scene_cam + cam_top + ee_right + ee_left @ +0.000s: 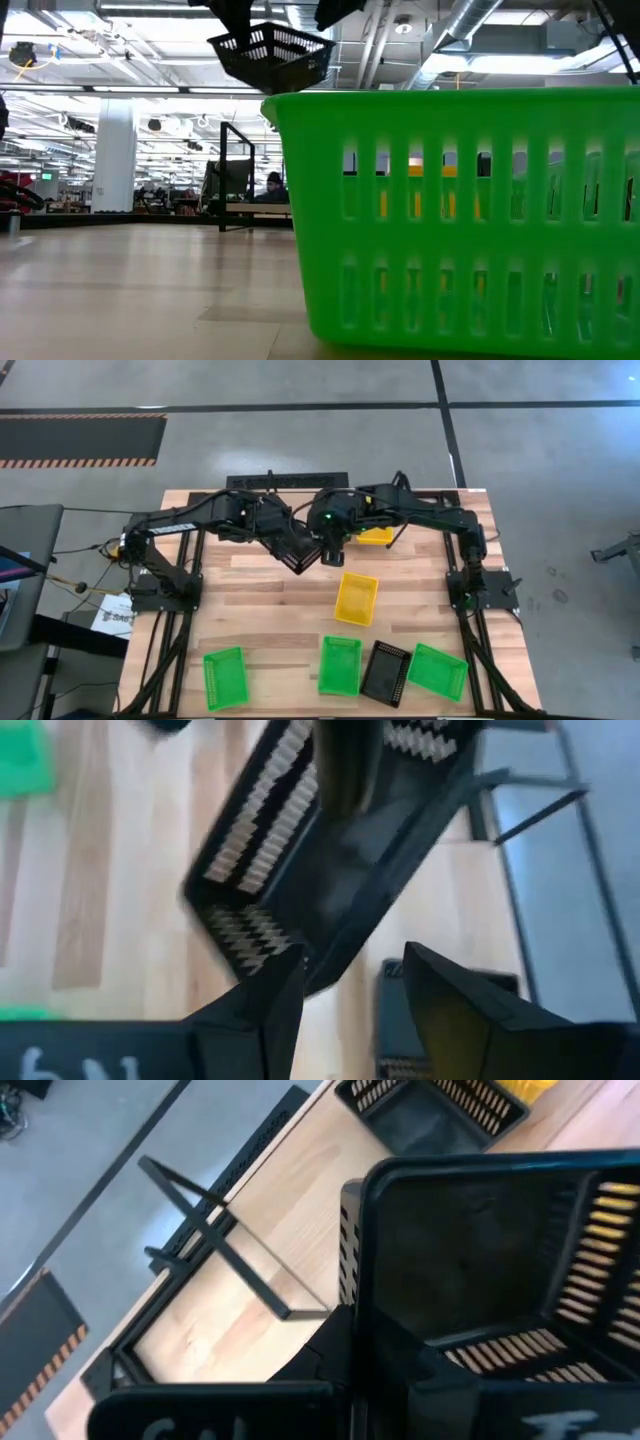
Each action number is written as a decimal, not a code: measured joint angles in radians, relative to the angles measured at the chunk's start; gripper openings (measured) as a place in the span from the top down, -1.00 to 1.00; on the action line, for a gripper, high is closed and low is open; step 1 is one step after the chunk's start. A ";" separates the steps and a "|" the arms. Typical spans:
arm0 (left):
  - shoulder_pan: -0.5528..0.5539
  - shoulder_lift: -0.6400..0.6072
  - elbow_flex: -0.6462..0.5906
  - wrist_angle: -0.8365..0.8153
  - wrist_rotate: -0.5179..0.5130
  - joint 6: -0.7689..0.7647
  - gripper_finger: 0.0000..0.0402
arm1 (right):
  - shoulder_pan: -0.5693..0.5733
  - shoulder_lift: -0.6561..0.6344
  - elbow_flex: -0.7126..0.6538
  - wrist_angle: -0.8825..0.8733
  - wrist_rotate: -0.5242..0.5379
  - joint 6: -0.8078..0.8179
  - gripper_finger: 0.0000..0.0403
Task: Stack baskets on shelf by color
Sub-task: Stack the left black bin on top of the black bin
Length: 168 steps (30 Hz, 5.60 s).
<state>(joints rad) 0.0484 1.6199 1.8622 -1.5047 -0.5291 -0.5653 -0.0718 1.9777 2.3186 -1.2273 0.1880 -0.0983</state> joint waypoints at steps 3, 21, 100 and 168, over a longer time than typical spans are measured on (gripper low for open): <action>0.000 0.001 0.000 -0.004 0.022 0.009 1.00 | 0.000 -0.001 -0.002 -0.003 0.000 0.021 0.07; 0.030 0.002 0.000 0.051 0.055 0.148 1.00 | 0.133 -0.011 -0.001 -0.288 -0.048 0.191 0.13; 0.450 0.575 0.418 0.363 0.585 1.340 1.00 | 0.314 -0.539 -0.001 -0.059 0.153 0.334 0.32; -0.233 -0.067 0.439 -0.067 0.026 0.428 1.00 | -0.107 0.140 -0.001 -0.126 -0.092 -0.065 0.99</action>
<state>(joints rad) -0.1849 1.5527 2.3009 -1.5715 -0.5033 -0.1371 -0.1792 2.1176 2.3172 -1.3531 0.0962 -0.1629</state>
